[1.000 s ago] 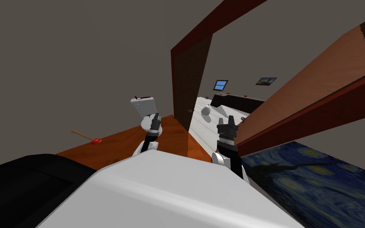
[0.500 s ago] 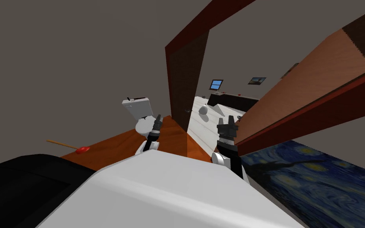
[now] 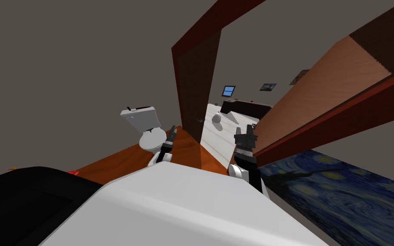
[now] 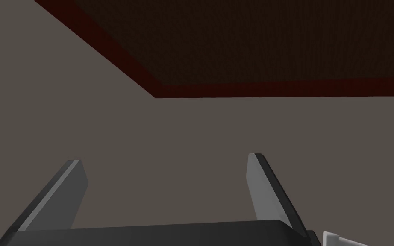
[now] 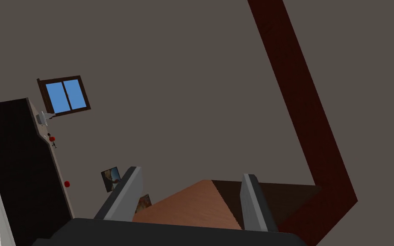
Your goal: Push the door open
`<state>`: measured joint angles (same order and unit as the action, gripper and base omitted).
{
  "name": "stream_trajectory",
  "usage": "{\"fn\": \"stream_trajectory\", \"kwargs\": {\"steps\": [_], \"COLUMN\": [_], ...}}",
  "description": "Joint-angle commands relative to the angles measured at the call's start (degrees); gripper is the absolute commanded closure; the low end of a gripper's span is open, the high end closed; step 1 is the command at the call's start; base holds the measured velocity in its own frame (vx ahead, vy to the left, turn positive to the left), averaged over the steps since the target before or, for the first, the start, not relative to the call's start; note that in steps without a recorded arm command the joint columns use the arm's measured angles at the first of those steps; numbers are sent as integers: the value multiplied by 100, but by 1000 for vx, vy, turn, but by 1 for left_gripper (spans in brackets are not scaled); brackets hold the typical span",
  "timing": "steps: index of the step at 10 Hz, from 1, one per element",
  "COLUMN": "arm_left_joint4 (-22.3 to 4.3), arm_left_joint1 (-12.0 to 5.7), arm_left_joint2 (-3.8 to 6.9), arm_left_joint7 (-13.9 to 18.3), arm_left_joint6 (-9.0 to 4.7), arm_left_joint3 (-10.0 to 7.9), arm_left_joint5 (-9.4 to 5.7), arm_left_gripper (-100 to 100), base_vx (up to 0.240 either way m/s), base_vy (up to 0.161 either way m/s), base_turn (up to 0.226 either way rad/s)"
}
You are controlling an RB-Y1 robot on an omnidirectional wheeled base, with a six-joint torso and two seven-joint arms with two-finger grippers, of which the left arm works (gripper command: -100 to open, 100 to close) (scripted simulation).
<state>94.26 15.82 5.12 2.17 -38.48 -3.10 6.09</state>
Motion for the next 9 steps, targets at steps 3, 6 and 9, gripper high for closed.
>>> {"fn": "stream_trajectory", "kwargs": {"steps": [3,6,9], "arm_left_joint4": [-530,-984,-1438], "arm_left_joint1": [-203,-370,-538], "arm_left_joint2": [61,102,139], "arm_left_joint7": [173,312,451], "arm_left_joint6": [-87,-167,-248], "arm_left_joint3": [-24,-41,-59], "arm_left_joint5": [94,174,255], "arm_left_gripper": [-100,-100,-100], "base_vx": [88,85,96], "base_vy": [40,51,50], "base_turn": [-142,-144,-135]}}
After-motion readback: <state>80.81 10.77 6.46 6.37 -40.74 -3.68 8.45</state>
